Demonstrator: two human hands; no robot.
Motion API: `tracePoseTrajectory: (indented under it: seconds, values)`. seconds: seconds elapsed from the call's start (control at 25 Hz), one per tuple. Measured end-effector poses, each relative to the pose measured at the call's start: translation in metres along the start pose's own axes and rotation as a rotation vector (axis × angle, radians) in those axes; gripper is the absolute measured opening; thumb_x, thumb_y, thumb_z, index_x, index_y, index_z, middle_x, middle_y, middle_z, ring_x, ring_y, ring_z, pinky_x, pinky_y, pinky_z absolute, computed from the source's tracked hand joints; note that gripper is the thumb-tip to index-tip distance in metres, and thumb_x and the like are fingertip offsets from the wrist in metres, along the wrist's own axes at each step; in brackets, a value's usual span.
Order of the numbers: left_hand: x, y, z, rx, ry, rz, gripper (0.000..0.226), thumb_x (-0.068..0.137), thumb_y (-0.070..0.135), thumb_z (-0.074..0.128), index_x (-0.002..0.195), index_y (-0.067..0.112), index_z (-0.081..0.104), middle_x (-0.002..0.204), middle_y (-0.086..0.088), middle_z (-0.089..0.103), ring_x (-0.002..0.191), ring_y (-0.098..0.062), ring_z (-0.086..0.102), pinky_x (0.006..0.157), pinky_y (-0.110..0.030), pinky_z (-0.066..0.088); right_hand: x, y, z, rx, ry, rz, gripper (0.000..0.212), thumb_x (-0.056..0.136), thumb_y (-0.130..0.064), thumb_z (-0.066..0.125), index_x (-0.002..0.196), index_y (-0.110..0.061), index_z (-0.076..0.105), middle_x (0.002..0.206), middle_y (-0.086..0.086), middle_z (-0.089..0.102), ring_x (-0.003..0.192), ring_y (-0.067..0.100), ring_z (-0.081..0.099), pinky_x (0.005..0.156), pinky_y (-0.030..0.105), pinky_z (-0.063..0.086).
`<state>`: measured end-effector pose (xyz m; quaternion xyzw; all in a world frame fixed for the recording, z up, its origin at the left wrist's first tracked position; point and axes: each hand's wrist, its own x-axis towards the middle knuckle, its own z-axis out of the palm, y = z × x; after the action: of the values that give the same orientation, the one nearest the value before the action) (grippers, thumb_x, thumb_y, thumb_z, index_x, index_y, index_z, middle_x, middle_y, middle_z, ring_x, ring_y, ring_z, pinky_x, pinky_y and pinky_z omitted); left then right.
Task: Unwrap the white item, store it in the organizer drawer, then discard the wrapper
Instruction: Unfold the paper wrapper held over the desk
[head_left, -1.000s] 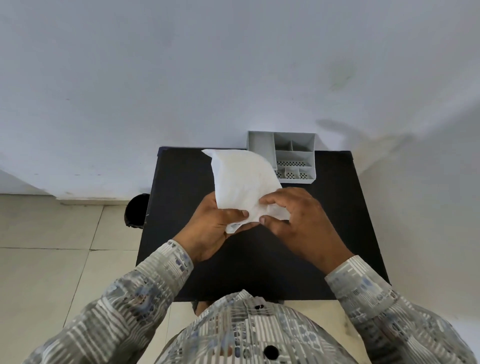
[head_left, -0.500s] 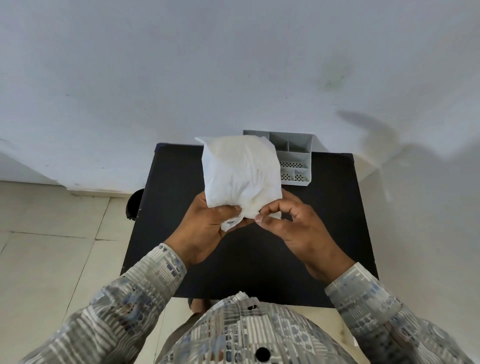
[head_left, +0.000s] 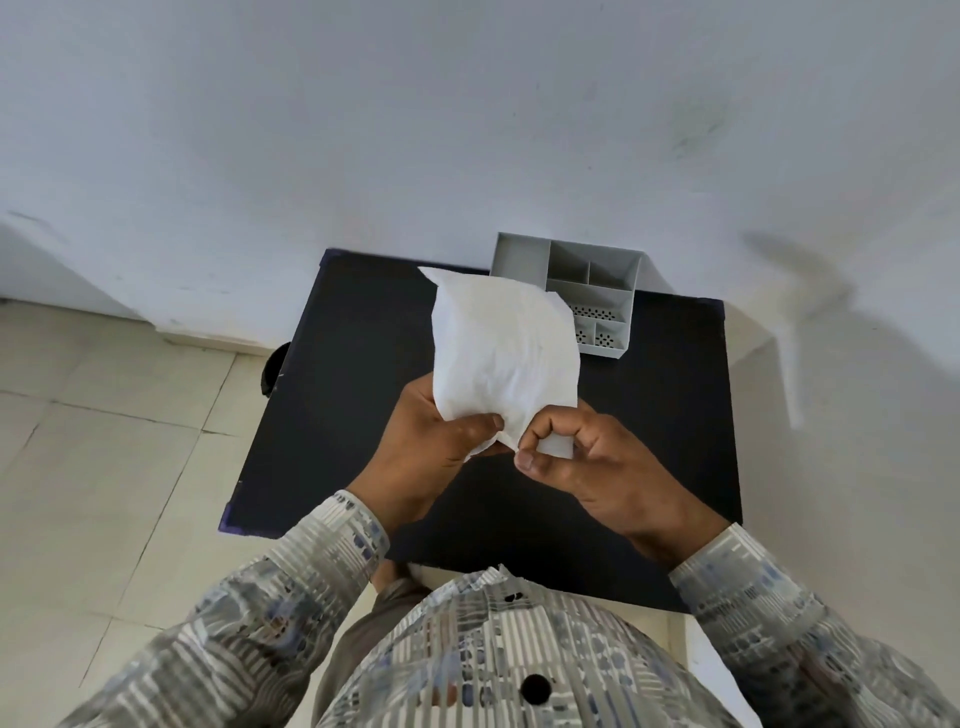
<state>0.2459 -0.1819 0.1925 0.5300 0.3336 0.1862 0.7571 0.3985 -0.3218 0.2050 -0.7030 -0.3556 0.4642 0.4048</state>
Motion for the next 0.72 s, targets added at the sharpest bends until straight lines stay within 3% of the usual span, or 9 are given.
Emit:
tracePoseTrajectory:
  seconds: [0.2,0.36,0.44,0.52,0.56,0.64,0.72]
  values:
    - [-0.013,-0.012,0.019,-0.033,0.064,0.004,0.044,0.093,-0.017,0.066,0.133,0.0,0.064,0.122,-0.011,0.078,0.111,-0.03,0.078,0.08,-0.039,0.067,-0.009,0.006,-0.005,0.122,0.049,0.03,0.005,0.091,-0.022,0.081,0.088,-0.019,0.079,0.115,-0.013,0.067,0.109,0.005,0.067,0.089,0.023,0.054]
    - [-0.017,-0.013,0.022,-0.033,0.012,-0.002,0.052,0.086,-0.005,0.078,0.132,0.015,0.062,0.114,0.007,0.079,0.114,-0.017,0.075,0.08,-0.032,0.065,-0.018,0.008,0.0,0.309,0.1,0.096,0.023,0.085,-0.031,0.084,0.091,-0.009,0.082,0.109,-0.004,0.077,0.103,0.006,0.073,0.095,0.03,0.055]
    - [-0.019,-0.015,0.024,-0.015,0.005,-0.014,0.055,0.085,-0.007,0.078,0.13,0.018,0.062,0.109,0.012,0.08,0.112,-0.012,0.075,0.079,-0.029,0.064,-0.021,0.01,0.001,0.364,0.071,0.155,0.033,0.079,-0.037,0.085,0.089,-0.007,0.079,0.102,0.006,0.079,0.099,0.012,0.073,0.096,0.04,0.056]
    - [-0.022,-0.019,0.028,0.015,0.031,-0.002,0.055,0.085,-0.007,0.079,0.129,0.02,0.062,0.109,0.014,0.08,0.11,-0.01,0.076,0.078,-0.027,0.064,-0.023,0.013,0.004,0.413,0.03,0.208,0.031,0.075,-0.04,0.086,0.084,-0.012,0.076,0.106,0.018,0.075,0.102,0.028,0.067,0.107,0.057,0.051]
    - [-0.023,-0.021,0.03,0.034,0.057,0.014,0.054,0.085,-0.005,0.08,0.13,0.02,0.063,0.111,0.013,0.08,0.11,-0.011,0.076,0.077,-0.027,0.064,-0.023,0.014,0.007,0.429,0.024,0.223,0.028,0.075,-0.04,0.086,0.083,-0.015,0.075,0.112,0.023,0.074,0.103,0.033,0.064,0.11,0.059,0.048]
    - [-0.025,-0.027,0.035,0.08,0.125,0.043,0.052,0.087,-0.003,0.081,0.13,0.021,0.065,0.115,0.009,0.08,0.111,-0.015,0.077,0.079,-0.032,0.066,-0.024,0.016,0.01,0.439,0.023,0.223,0.023,0.079,-0.038,0.084,0.084,-0.018,0.074,0.121,0.026,0.07,0.103,0.037,0.065,0.106,0.055,0.052]
    - [-0.026,-0.031,0.04,0.136,0.202,0.054,0.051,0.087,-0.003,0.081,0.123,0.03,0.067,0.112,0.014,0.08,0.109,-0.012,0.076,0.079,-0.032,0.066,-0.023,0.019,0.012,0.436,0.018,0.191,0.017,0.086,-0.032,0.081,0.081,-0.019,0.072,0.118,0.022,0.073,0.103,0.023,0.069,0.096,0.041,0.053]
